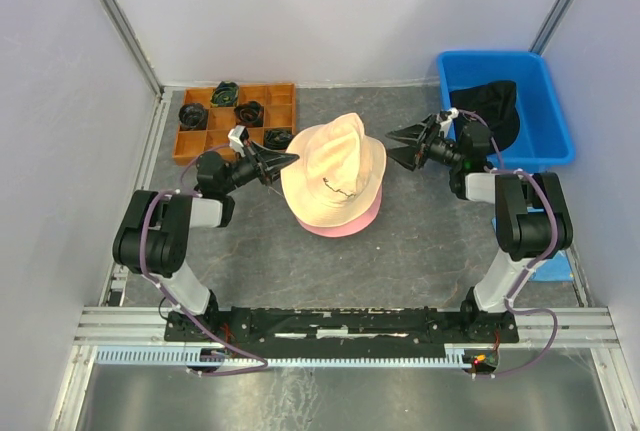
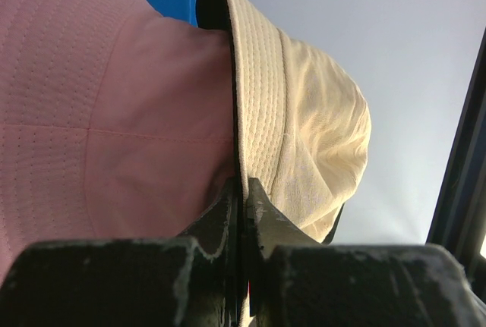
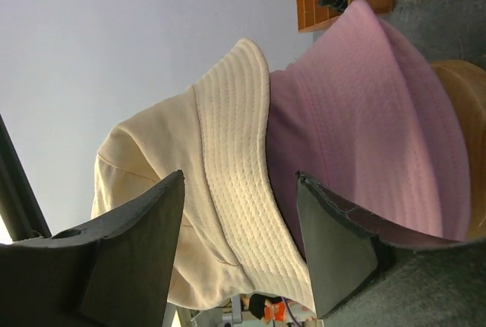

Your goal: Stack the hats

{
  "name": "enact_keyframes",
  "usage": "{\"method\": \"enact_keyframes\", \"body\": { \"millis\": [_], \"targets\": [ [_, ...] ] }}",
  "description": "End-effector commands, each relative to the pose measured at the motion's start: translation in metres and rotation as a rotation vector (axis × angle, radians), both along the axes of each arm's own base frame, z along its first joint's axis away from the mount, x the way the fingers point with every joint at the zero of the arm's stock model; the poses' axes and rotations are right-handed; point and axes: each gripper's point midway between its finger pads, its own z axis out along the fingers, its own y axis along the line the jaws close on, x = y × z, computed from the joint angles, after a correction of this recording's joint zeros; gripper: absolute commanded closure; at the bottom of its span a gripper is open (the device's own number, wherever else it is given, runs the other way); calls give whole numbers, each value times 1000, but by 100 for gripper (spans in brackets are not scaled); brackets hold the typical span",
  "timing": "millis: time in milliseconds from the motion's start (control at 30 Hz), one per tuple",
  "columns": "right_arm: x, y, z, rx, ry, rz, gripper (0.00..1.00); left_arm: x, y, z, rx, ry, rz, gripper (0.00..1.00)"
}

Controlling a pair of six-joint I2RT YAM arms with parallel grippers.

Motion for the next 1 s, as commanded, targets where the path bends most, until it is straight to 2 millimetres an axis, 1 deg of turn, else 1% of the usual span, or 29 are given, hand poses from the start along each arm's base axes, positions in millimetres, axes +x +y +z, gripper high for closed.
{"method": "enact_keyframes", "body": {
  "millis": [0, 133, 233, 467, 733, 833, 900, 967],
  "targets": [
    [-17, 8, 6, -5, -36, 48, 31, 7, 1, 6, 23, -73, 8, 97],
    [-32, 9, -4, -48, -10, 70, 31, 8, 1, 5, 22, -75, 7, 97],
    [-36, 10, -5, -51, -6, 76, 32, 8, 1, 4, 18, -73, 8, 97],
    [-41, 16, 5, -35, -21, 81, 38, 9, 0, 3, 15, -71, 7, 97],
    [-53, 25, 2, -4, -10, 84, 39, 10, 1, 4, 7, -73, 10, 97],
    [-54, 26, 2, -2, -10, 82, 46, 9, 1, 4, 7, -73, 11, 97],
    [-53, 27, 5, 2, -13, 80, 53, 8, 1, 3, 9, -72, 11, 97],
    [-52, 27, 7, 2, -14, 77, 64, 8, 1, 0, 11, -67, 10, 97]
  ]
}}
